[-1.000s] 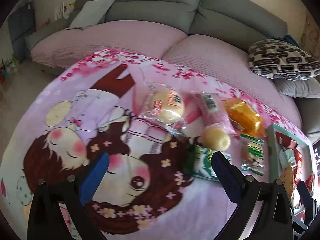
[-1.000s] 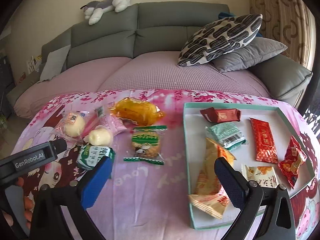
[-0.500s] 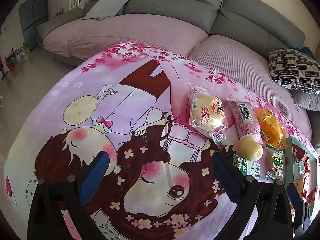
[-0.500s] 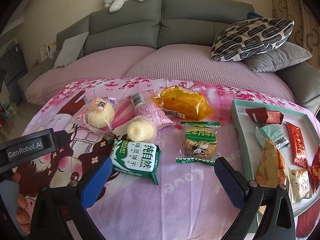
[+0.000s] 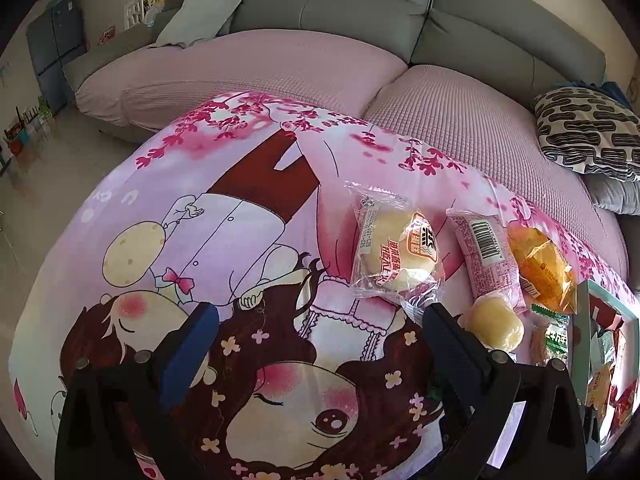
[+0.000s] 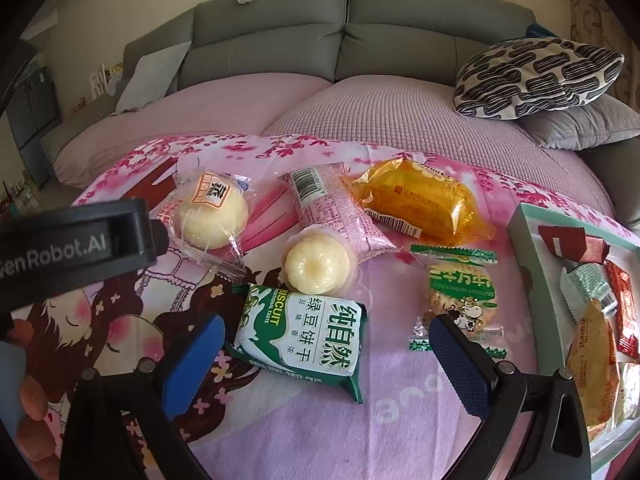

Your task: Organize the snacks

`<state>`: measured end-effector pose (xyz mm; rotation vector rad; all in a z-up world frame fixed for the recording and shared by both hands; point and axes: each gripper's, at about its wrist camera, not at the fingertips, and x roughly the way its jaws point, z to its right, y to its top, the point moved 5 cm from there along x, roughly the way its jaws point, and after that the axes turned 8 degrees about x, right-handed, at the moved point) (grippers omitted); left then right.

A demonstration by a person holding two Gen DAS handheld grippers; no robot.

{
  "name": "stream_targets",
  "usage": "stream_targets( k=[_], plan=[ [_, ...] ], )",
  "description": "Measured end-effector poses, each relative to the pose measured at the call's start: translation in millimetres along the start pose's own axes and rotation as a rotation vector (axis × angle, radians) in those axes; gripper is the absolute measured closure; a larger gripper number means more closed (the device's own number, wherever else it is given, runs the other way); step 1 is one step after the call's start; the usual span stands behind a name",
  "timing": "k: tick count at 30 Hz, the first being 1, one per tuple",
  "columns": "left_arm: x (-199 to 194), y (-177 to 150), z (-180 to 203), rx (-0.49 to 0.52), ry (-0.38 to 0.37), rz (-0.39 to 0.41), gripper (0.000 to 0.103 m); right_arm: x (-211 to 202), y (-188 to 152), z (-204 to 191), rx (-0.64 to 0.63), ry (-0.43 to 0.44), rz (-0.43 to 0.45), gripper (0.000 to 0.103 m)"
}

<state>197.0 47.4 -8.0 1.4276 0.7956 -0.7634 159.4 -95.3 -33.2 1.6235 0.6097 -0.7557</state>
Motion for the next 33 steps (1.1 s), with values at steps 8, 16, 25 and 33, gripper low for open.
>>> stream_targets(
  k=[8,16,25,33],
  plan=[
    [4,14,10,0.041,-0.031,0.034,0.001,9,-1,6,0.038,0.003,-0.020,0.000],
    [24,28,19,0.050,-0.058,0.027,0.005,8,2,7,0.059,0.019,-0.033,0.021],
    [39,28,32,0.031,-0.199,-0.004,0.050,1,1,8,0.069,0.040,-0.051,0.037],
    [21,21,30,-0.012,-0.200,0.024,0.065,-17,-1,18,0.102,0.078,-0.058,0.037]
  ],
)
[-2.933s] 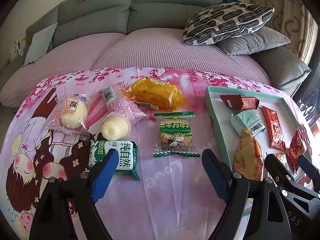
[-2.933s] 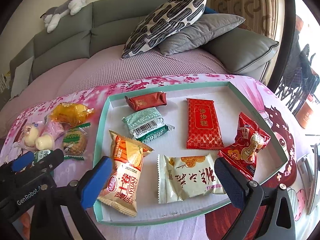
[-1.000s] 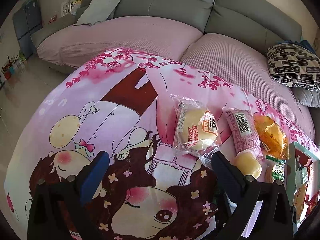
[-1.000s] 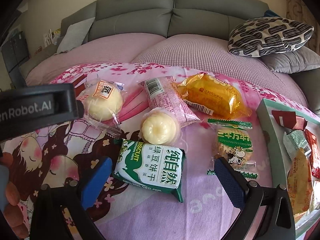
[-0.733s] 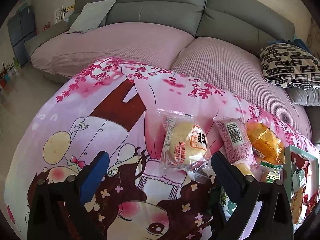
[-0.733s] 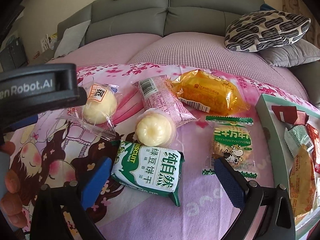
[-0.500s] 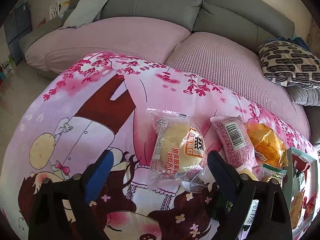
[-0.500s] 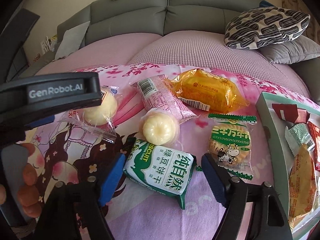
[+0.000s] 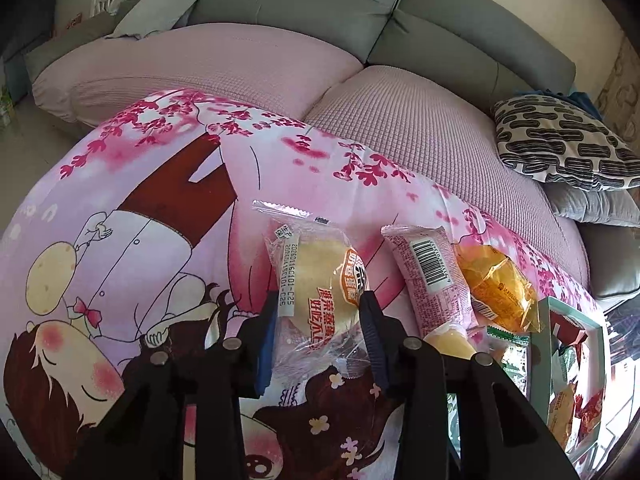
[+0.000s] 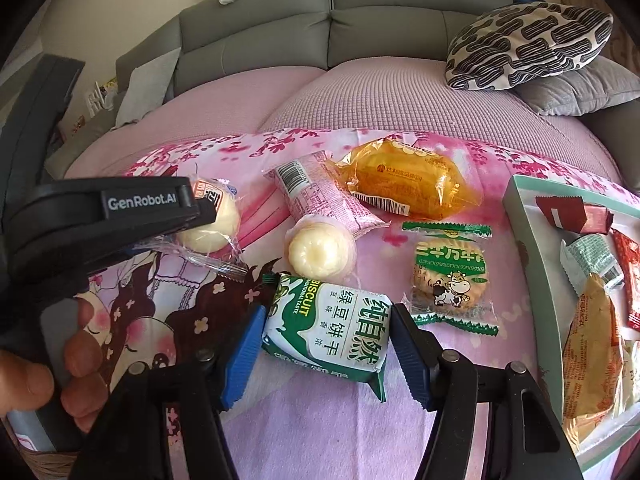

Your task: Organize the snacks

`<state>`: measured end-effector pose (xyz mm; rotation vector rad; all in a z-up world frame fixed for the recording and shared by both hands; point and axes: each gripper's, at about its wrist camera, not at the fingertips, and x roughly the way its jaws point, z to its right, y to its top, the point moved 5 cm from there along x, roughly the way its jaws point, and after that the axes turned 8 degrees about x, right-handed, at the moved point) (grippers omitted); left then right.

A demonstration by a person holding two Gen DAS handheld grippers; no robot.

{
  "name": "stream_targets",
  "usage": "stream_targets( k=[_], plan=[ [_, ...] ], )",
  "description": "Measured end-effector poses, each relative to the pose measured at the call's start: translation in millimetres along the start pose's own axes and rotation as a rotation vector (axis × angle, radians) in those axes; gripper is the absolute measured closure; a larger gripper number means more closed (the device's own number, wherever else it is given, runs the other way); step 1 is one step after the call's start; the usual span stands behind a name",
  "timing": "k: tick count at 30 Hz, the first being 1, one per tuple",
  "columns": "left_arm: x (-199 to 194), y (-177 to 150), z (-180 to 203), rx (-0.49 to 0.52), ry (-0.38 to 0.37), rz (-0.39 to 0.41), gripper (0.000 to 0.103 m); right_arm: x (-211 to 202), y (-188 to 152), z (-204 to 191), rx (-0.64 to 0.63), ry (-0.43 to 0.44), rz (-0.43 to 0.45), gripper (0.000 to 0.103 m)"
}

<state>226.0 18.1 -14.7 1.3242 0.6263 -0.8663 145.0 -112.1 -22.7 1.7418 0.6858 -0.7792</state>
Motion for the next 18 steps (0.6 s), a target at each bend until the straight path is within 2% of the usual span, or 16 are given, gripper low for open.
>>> stream_targets(
  k=[5,12,18],
  plan=[
    [-14,-9,1,-0.031,-0.007,0.005,0.070,-18,0,6,0.015,0.017,0.013,0.037],
    [-39,-14,10,-0.020,0.004,0.043,0.078,-39,1,17,0.036,0.035,0.029,0.037],
    [-43,-23,18,0.002,0.018,0.027,0.078,-54,1,27,0.034,0.035,0.041,0.037]
  ],
)
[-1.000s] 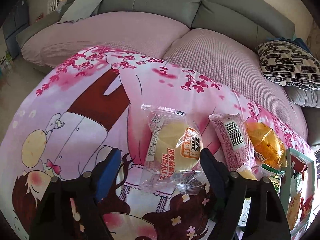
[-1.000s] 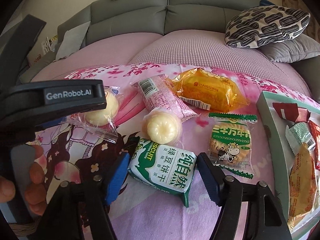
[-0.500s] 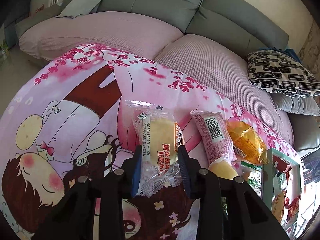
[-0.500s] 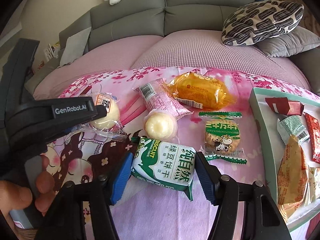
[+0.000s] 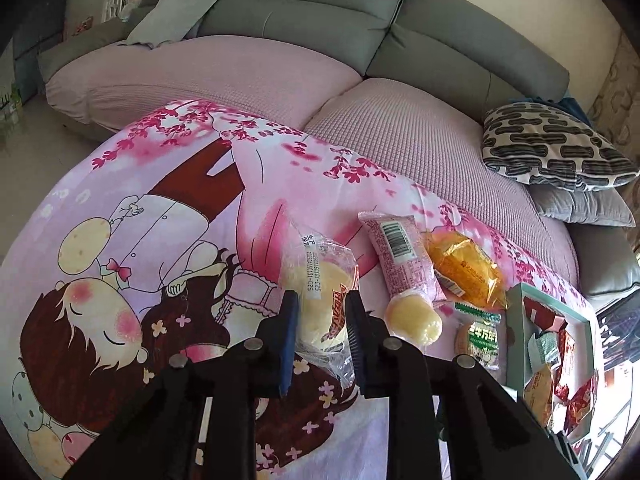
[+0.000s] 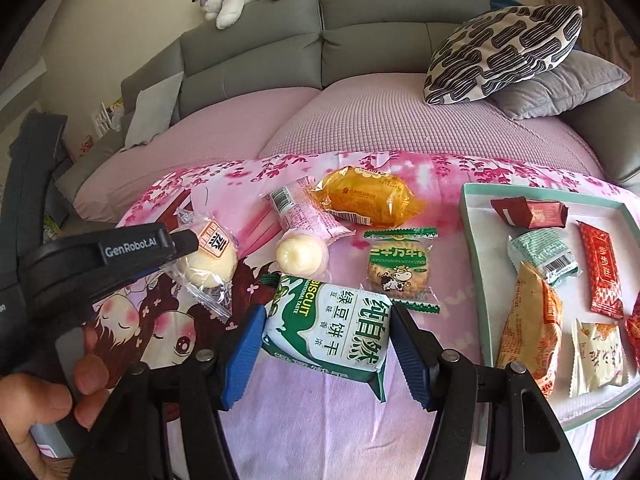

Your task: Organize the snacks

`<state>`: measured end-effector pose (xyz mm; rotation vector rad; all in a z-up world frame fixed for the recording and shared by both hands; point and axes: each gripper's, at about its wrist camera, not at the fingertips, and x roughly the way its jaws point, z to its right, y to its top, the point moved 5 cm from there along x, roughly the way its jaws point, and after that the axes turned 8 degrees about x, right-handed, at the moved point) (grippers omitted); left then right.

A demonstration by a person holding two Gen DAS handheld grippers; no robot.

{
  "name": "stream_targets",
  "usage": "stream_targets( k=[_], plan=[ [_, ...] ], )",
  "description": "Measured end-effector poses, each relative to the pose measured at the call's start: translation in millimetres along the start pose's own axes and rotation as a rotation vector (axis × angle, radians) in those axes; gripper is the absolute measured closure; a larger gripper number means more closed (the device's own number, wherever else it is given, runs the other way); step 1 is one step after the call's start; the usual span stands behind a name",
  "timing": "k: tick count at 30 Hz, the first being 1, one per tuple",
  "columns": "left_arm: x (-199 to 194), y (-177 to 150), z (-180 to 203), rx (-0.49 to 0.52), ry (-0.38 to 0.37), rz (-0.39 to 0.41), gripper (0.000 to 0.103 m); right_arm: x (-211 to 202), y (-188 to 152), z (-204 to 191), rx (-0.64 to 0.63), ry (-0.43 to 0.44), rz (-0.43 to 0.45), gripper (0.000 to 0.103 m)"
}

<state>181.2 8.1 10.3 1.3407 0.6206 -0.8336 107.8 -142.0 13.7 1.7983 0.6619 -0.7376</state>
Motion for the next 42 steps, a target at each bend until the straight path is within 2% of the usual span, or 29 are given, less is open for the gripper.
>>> stream_targets(
  k=[5,14,22,26,29,37,40,42],
  plan=[
    [-7,-7,1,-0.010,-0.001,-0.004,0.079,-8,3,13,0.025,-0.008,0.008,0.037],
    [-40,-5,9,-0.002,-0.017,0.064,0.082,-20,1,20,0.025,-0.002,0.016,0.037],
    [-28,-22,8,0.002,0.007,0.014,0.081,-20,-8,23,0.013,0.001,-0.010,0.037],
    [-18,-26,4,-0.023,0.012,-0.026,0.071,-21,-7,27,0.025,0.001,-0.006,0.037],
    [-8,-30,4,-0.014,0.043,-0.048,0.062,-19,-7,30,0.033,-0.004,-0.008,0.037],
    [13,-39,7,-0.005,0.060,-0.095,0.049,-14,-8,37,0.046,-0.018,-0.022,0.037],
    [23,-44,6,-0.008,0.066,-0.131,0.049,-14,-8,38,0.047,-0.021,-0.023,0.037],
    [33,-50,5,-0.026,0.041,-0.165,0.050,-14,-7,38,0.049,-0.022,-0.022,0.037]
  ],
)
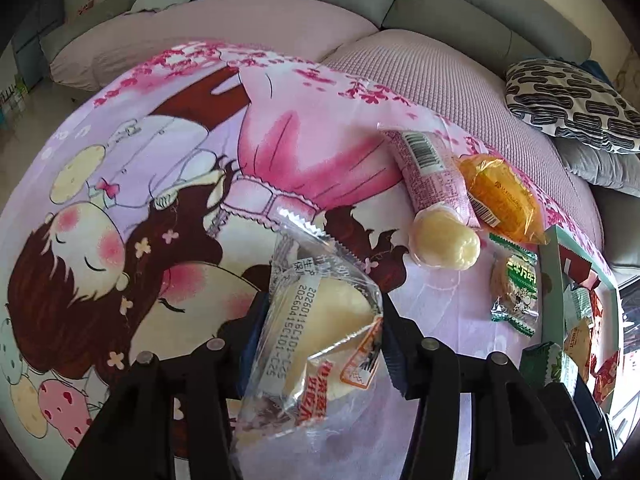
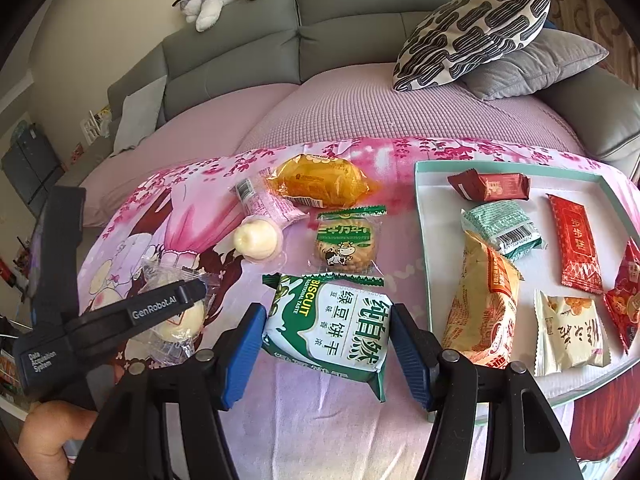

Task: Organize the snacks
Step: 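Lift the green box and cream bun packet and carry them over the tray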

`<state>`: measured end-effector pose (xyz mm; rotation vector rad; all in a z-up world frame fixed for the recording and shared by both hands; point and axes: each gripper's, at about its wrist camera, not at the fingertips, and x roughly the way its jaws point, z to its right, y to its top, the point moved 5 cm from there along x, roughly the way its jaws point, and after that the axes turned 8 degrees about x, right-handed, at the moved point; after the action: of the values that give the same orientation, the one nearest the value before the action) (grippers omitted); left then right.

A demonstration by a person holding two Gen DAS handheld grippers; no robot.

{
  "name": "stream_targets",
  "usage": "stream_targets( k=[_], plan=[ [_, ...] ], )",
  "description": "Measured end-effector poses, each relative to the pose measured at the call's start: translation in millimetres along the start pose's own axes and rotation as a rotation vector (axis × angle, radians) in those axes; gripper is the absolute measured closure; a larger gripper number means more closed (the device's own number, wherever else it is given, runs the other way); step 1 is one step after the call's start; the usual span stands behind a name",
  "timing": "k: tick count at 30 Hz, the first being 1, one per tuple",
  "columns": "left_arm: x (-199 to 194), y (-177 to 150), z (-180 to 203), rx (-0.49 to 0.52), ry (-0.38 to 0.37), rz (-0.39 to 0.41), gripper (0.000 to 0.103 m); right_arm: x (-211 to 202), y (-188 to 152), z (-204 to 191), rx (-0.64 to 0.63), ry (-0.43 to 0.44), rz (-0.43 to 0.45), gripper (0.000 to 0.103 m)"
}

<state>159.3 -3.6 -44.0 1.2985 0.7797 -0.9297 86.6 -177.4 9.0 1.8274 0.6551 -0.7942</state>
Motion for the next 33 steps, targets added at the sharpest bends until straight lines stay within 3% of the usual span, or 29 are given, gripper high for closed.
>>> stream_targets(
  k=[9,22,28,33],
  plan=[
    [-1,-2,2,0.003,0.013,0.003,0.052,-1,1,5,0.017,-0.004,0.001,0.037],
    [-57,19,15,0.009,-0.024,0.155,0.053,-17,10,12,0.049,0.008,0.043,0.037],
    [-69,18,41,0.021,-0.065,0.183,0.053,-29,17,28,0.082,-0.004,0.075,0.037],
    [-70,13,87,0.082,-0.135,0.184,0.053,-42,25,62,0.141,-0.055,0.113,0.037]
  ],
)
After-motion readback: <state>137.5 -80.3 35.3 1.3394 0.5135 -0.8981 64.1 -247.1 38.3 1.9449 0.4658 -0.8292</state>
